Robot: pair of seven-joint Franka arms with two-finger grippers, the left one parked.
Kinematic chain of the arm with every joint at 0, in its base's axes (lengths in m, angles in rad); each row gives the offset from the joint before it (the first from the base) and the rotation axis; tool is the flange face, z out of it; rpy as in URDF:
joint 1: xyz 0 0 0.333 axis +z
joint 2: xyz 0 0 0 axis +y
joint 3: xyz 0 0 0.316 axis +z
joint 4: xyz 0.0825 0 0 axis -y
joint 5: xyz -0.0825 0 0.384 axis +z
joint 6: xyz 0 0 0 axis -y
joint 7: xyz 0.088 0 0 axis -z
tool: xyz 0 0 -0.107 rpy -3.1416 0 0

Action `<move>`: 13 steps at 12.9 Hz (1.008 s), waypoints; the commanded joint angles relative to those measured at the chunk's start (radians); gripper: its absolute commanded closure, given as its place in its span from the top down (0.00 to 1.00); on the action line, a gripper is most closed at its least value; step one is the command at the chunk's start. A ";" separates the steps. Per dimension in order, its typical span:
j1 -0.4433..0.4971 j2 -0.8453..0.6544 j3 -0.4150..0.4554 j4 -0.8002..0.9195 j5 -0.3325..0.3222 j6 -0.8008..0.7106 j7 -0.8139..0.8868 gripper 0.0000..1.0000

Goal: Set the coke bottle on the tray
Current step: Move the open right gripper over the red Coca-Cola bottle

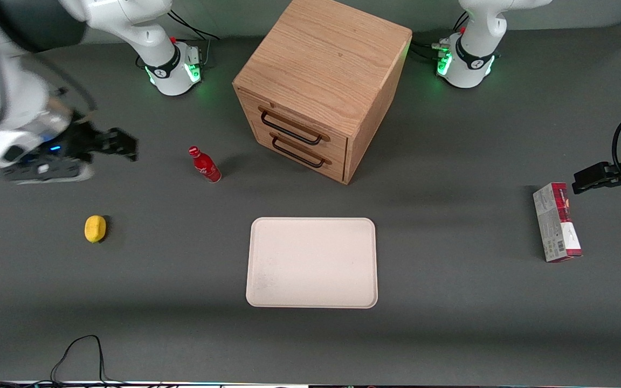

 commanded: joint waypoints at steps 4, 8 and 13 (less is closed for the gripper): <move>0.132 -0.297 -0.008 -0.452 0.002 0.195 0.060 1.00; 0.132 -0.302 -0.008 -0.486 0.004 0.211 0.060 1.00; 0.129 -0.273 -0.012 -0.713 0.004 0.491 0.062 1.00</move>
